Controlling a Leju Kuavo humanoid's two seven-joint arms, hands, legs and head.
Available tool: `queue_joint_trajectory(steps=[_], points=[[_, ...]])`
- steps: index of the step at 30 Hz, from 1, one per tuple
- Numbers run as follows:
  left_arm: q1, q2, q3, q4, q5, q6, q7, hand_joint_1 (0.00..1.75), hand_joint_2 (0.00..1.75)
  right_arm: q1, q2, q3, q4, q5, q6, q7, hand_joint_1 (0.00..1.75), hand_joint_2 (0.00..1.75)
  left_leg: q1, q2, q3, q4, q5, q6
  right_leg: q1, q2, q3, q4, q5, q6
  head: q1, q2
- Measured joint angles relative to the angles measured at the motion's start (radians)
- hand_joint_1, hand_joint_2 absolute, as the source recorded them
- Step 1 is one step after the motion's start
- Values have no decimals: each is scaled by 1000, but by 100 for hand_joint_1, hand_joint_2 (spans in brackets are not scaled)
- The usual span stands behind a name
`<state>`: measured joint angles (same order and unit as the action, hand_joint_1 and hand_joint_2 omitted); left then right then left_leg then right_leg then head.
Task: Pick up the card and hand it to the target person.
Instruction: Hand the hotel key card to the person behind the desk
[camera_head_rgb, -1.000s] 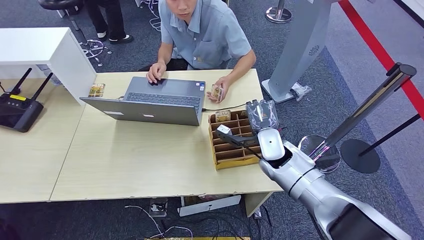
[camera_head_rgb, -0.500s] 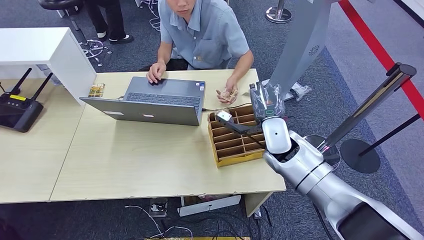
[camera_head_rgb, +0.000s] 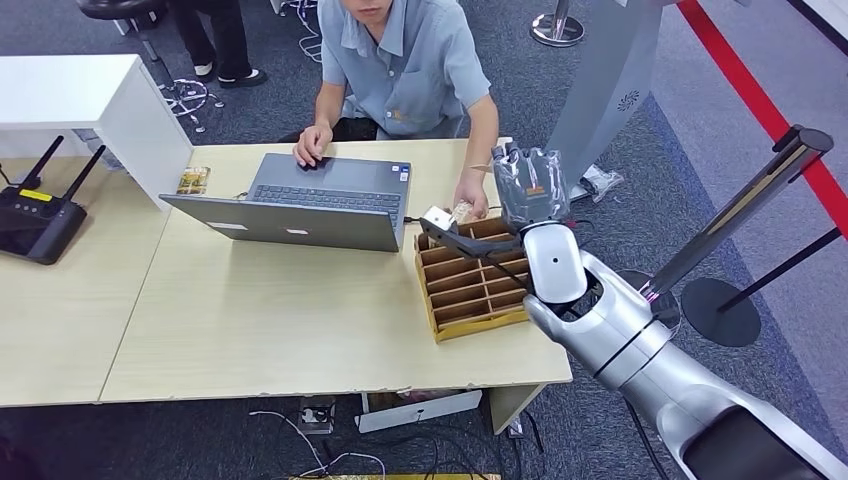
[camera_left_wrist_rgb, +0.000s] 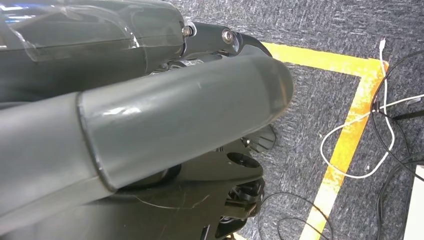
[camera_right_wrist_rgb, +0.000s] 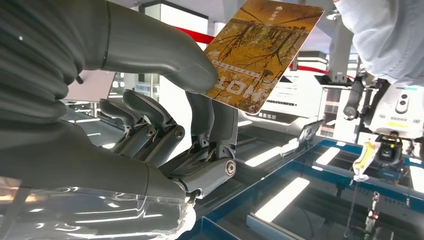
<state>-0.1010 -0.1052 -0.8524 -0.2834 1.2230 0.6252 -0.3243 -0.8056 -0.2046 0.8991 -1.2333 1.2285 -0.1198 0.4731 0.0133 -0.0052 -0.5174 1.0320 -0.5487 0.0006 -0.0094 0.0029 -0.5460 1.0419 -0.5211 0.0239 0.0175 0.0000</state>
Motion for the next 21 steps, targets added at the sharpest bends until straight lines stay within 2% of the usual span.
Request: queue_joint_trajectory(steps=[21], points=[[-1, 0, 0, 0, -9, 0, 6, 0, 0, 4, 18, 18, 28, -17, -6, -15, 175, 175, 0, 0, 0, 0, 0, 0, 0, 0, 0, 0, 0, 0, 0, 0]])
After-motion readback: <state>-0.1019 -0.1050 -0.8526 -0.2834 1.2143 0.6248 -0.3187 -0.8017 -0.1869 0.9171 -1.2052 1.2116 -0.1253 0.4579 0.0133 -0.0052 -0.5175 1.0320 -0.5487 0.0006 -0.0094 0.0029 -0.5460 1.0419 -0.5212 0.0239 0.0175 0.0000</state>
